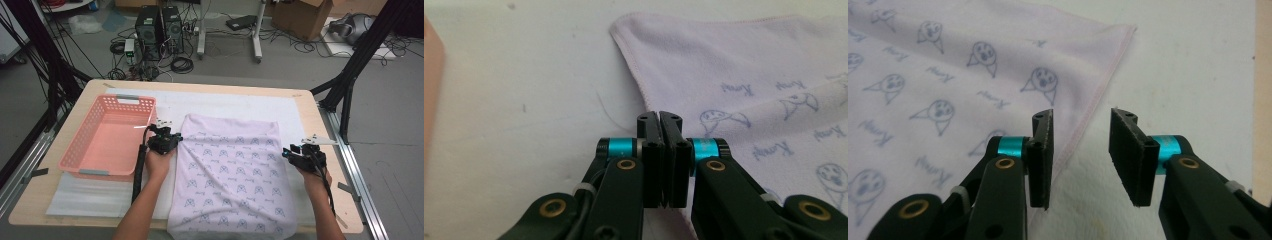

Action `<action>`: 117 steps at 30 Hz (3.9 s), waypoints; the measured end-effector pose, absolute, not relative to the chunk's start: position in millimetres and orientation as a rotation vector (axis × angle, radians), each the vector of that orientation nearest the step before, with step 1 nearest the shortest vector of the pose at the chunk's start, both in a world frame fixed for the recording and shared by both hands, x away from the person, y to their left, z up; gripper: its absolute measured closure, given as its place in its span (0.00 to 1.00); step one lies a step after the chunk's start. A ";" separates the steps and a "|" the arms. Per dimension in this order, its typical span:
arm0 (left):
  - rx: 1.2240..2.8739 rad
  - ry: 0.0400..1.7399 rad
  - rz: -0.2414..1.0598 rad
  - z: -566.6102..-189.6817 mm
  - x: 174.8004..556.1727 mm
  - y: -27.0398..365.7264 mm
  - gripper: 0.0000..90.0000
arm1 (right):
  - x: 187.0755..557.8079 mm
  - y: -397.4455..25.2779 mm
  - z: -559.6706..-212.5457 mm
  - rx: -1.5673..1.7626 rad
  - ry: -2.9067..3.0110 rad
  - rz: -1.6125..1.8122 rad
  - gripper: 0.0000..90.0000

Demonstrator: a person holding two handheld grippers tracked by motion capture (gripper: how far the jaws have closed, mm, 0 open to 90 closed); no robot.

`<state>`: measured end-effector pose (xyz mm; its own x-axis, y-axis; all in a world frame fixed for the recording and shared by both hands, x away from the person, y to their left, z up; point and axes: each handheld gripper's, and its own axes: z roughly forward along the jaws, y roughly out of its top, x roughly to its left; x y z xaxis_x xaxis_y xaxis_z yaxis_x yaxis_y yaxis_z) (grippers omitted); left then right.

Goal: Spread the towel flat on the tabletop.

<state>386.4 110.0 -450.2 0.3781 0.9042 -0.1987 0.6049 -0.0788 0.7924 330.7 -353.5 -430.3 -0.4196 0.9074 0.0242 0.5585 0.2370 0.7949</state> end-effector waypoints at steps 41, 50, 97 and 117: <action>1.888 1.117 0.291 -452.5 261.8 116.5 0.53 | 236.7 -337.8 -448.7 1.279 2.214 1.034 0.61; 1.943 1.074 0.304 -452.8 250.1 112.9 0.95 | 228.3 -344.2 -447.5 1.316 2.219 1.048 0.92; 1.711 0.924 0.321 -436.6 251.4 140.2 0.22 | 229.6 -353.2 -426.4 1.169 2.091 1.294 0.29; 1.702 0.891 0.310 -431.0 261.7 134.2 0.23 | 217.3 -367.0 -424.1 1.206 2.030 1.292 0.23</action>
